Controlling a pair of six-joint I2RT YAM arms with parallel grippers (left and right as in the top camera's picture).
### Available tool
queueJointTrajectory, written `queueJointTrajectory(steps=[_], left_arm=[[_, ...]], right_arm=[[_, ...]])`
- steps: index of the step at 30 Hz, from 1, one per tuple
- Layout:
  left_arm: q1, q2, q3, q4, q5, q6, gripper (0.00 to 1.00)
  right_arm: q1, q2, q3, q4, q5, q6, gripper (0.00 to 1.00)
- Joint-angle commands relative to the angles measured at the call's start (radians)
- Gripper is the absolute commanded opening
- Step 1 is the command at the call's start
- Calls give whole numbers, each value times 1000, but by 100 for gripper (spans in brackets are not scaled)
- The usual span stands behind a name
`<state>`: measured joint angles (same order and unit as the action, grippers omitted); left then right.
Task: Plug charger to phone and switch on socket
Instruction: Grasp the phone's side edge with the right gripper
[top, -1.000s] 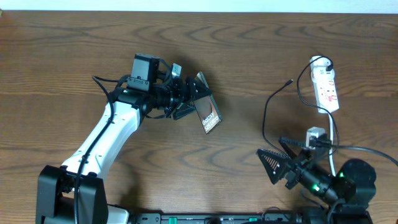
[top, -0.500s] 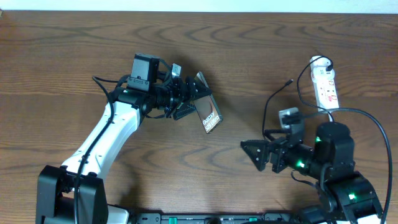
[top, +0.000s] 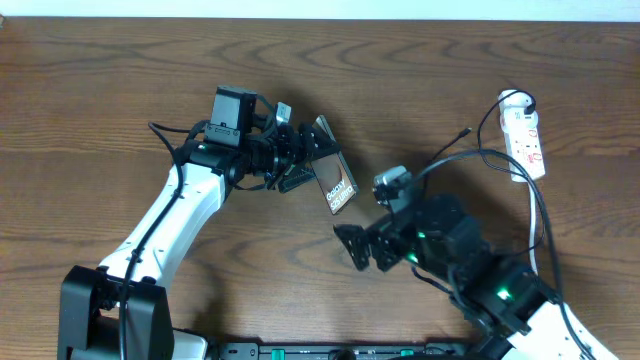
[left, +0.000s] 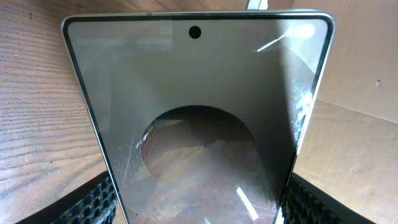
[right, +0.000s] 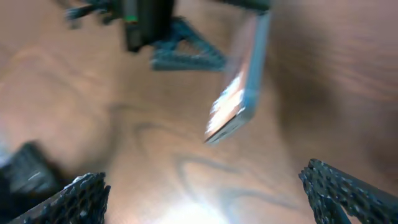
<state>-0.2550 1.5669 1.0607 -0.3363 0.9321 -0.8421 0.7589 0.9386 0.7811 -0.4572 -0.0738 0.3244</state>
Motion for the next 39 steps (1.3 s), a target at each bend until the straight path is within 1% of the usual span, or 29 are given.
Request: queueJointTrajectory(steps=[1, 5, 9, 12, 14, 17, 20, 21, 24, 29, 32, 34, 39], left_arm=[[5, -33, 4, 5, 20, -10, 59], [5, -33, 4, 5, 20, -10, 59], [5, -33, 4, 5, 20, -10, 60], [5, -33, 4, 5, 20, -14, 59], [5, -33, 4, 5, 20, -22, 59], [5, -33, 4, 5, 20, -24, 59], [5, -33, 4, 6, 20, -24, 59], [5, -33, 4, 6, 20, -24, 59], [5, -33, 4, 6, 20, -24, 59], [5, -33, 4, 5, 20, -24, 59], [5, -33, 4, 5, 20, -24, 59], [5, -33, 4, 5, 20, -24, 59], [5, -33, 4, 5, 20, -24, 60]], right_arm=[[39, 73, 6, 32, 270, 50, 99], [54, 199, 6, 138, 293, 49, 99], [55, 314, 6, 291, 277, 49, 99], [55, 351, 6, 360, 270, 49, 96], [55, 365, 6, 395, 270, 49, 91], [55, 369, 6, 418, 269, 49, 78], [55, 365, 6, 424, 249, 48, 70], [55, 365, 6, 422, 220, 48, 63], [55, 365, 6, 417, 183, 48, 50], [55, 364, 6, 417, 179, 48, 20], [55, 359, 6, 417, 179, 41, 7], [55, 354, 6, 416, 179, 41, 1], [54, 332, 6, 416, 180, 41, 1]])
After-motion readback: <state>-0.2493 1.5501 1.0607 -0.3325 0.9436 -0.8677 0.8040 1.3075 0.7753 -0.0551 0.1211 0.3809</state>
